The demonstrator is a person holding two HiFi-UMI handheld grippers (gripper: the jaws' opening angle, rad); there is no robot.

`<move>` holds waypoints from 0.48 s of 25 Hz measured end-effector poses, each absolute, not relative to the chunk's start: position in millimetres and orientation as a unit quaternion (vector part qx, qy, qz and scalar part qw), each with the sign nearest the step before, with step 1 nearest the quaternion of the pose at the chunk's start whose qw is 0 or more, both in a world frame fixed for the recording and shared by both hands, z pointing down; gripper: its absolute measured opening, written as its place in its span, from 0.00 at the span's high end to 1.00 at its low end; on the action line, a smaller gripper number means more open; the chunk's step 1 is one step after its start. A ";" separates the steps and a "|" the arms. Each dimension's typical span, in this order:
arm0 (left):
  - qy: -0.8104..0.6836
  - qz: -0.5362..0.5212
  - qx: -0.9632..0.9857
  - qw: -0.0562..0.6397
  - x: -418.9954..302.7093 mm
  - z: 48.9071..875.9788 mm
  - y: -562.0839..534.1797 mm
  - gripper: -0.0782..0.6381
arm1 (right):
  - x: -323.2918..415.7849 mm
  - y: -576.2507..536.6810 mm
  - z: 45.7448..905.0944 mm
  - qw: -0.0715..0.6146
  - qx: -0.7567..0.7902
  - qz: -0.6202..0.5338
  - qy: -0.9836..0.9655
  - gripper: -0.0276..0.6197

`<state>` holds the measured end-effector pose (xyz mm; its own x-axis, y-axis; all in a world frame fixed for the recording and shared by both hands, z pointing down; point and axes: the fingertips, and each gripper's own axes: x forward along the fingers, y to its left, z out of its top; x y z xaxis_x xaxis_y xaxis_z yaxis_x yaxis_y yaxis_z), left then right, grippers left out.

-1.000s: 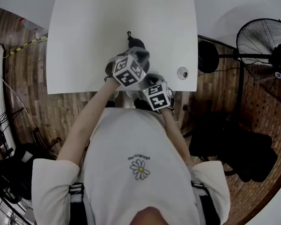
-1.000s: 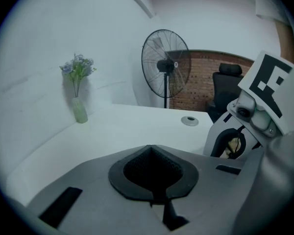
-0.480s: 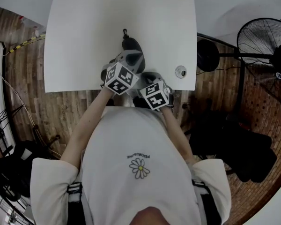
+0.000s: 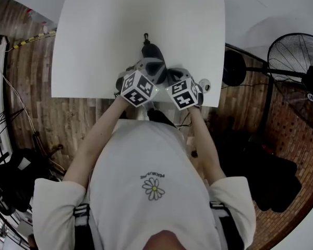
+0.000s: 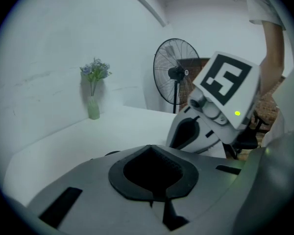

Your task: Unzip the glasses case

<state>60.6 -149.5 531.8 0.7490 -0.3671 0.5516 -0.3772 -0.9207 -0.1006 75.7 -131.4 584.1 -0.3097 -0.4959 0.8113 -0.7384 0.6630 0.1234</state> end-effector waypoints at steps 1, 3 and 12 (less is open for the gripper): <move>-0.197 0.296 0.935 0.009 61.9 531.8 -149.5 0.87 | 76.1 -140.4 584.5 0.439 0.366 0.127 -0.811 0.95; -0.198 0.298 0.934 0.015 64.2 531.7 -151.0 0.87 | 75.3 -160.5 585.1 0.441 0.327 0.106 -0.829 0.95; -0.199 0.306 0.930 0.035 56.1 531.9 -162.0 0.87 | 57.9 -230.2 581.2 0.410 0.336 0.095 -0.843 0.95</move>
<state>56.1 -162.0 531.9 0.7333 -0.3499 0.5829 -0.3922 -0.9181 -0.0577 57.9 -230.2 581.2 -0.4384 -0.4884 0.7545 -0.6448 0.7557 0.1145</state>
